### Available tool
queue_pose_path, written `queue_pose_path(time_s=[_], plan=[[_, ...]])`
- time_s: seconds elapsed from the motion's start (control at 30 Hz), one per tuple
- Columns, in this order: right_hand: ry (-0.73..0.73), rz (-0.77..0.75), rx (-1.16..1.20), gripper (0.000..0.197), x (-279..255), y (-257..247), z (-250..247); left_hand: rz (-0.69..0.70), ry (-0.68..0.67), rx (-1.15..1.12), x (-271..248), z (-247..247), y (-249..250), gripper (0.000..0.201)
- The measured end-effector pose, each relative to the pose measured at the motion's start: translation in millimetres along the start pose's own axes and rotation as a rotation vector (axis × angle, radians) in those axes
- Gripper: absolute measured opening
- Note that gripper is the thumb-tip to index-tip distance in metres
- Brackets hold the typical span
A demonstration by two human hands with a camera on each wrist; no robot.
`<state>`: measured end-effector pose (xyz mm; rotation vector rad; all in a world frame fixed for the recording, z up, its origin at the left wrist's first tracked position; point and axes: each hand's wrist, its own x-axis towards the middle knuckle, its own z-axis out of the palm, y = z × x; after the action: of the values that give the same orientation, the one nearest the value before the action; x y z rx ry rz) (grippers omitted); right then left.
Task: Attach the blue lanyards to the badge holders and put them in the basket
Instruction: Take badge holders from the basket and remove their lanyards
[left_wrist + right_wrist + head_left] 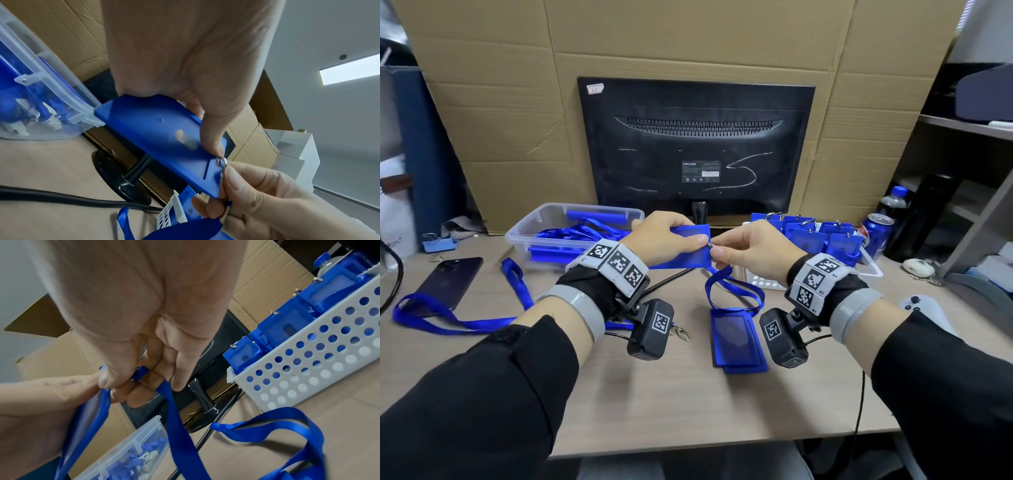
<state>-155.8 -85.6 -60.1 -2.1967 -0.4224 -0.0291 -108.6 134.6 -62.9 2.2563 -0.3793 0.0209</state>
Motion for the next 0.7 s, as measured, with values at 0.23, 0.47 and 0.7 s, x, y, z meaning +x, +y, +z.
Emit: queue_pose_path(time_s=[0.23, 0.47, 0.7], plan=[[-0.046, 0.037, 0.067, 0.016, -4, -2, -6, -0.025, 0.005, 0.008, -3, 3, 1, 0.039], [-0.062, 0.084, 0.024, 0.015, -4, -7, -6, 0.036, 0.025, 0.055, 0, 4, 2, 0.039], [-0.053, 0.138, -0.154, 0.016, 2, -14, -2, -0.044, 0.037, 0.042, 1, 10, 7, 0.033]])
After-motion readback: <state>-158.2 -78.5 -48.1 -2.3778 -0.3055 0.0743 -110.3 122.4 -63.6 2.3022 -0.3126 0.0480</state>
